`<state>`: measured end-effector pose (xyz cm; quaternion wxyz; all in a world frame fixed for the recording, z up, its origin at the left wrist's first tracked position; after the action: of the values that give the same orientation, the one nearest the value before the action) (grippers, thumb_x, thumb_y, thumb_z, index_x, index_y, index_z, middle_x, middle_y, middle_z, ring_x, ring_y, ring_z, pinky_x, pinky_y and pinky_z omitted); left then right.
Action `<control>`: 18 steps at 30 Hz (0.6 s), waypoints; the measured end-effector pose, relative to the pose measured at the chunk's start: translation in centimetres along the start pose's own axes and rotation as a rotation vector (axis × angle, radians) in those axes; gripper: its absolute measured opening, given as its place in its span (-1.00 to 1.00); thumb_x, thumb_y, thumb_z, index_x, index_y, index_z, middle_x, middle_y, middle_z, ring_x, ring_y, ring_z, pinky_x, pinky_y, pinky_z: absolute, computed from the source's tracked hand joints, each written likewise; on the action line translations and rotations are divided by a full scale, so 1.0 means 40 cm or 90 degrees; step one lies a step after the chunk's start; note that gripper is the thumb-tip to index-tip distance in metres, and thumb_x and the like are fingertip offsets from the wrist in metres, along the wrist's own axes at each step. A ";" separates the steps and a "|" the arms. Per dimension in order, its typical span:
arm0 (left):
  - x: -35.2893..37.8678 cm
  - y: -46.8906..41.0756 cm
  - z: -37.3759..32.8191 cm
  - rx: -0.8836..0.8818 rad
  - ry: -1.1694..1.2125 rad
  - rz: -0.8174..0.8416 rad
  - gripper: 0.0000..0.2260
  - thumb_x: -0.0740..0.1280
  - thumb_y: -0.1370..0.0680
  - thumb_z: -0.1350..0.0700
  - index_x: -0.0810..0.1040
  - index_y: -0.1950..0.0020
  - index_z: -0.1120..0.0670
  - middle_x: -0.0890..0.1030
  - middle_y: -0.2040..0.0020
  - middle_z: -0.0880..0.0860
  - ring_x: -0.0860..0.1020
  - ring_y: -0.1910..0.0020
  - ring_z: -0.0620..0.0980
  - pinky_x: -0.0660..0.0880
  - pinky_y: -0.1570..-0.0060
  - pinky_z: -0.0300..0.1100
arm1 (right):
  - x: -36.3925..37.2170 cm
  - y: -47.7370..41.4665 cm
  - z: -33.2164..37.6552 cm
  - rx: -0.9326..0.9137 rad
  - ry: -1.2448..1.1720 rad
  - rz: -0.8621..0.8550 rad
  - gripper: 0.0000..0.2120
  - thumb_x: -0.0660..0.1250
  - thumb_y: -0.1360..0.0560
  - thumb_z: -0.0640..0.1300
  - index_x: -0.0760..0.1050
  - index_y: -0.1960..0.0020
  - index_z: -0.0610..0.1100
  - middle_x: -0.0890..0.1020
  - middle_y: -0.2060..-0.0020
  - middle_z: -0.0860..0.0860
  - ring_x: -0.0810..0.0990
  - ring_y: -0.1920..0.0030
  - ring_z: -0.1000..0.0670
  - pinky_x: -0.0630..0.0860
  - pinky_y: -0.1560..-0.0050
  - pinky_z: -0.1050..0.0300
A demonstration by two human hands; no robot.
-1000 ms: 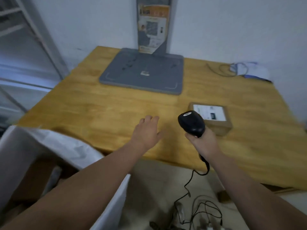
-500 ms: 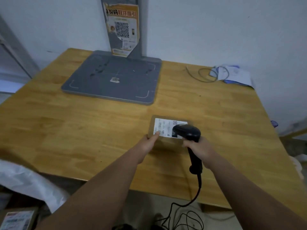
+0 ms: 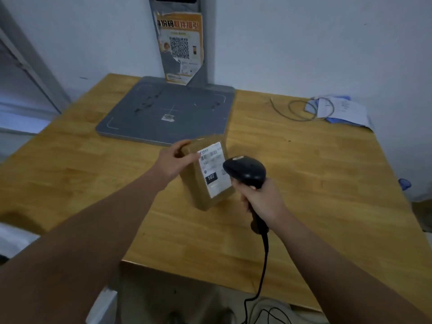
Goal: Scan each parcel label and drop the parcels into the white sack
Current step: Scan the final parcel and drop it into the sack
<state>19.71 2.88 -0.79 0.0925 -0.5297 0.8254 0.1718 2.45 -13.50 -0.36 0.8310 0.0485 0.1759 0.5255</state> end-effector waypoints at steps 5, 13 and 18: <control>-0.027 -0.010 0.039 -0.005 0.040 0.024 -0.50 0.48 -0.43 -0.06 0.48 -0.36 -0.10 0.49 -0.15 -0.01 0.50 -0.17 0.00 0.49 -0.19 -0.08 | 0.034 0.006 0.016 -0.045 0.053 -0.059 -0.81 0.44 -0.44 -0.09 0.55 0.19 -0.22 0.58 0.48 -0.10 0.57 0.50 -0.05 0.54 0.36 0.04; -0.043 -0.019 0.069 -0.016 0.072 0.040 -0.49 0.40 -0.49 -0.10 0.41 -0.42 -0.10 0.43 -0.33 0.02 0.42 -0.30 0.04 0.40 -0.19 -0.10 | 0.056 0.020 0.005 -0.039 0.082 -0.073 -0.82 0.45 -0.44 -0.05 0.53 0.12 -0.14 0.58 0.45 -0.05 0.57 0.51 0.00 0.58 0.35 0.06; -0.044 -0.024 0.068 -0.014 0.060 0.039 -0.46 0.39 -0.48 -0.14 0.39 -0.44 -0.11 0.38 -0.41 0.06 0.37 -0.37 0.08 0.40 -0.25 -0.06 | 0.064 0.020 0.006 -0.061 0.102 -0.088 -0.86 0.45 -0.43 -0.06 0.50 0.21 -0.04 0.57 0.45 0.01 0.60 0.42 -0.03 0.62 0.27 -0.03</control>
<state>21.26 5.03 -2.90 0.0421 -0.5125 0.8428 0.1588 2.83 -10.82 -0.55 0.8500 -0.0462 0.2196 0.4766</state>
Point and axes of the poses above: each hand's wrist, its own y-axis away from the middle knuckle, its own x-axis out of the palm, z = x × y, the point moved 3 cm from there along -y, towards the middle knuckle
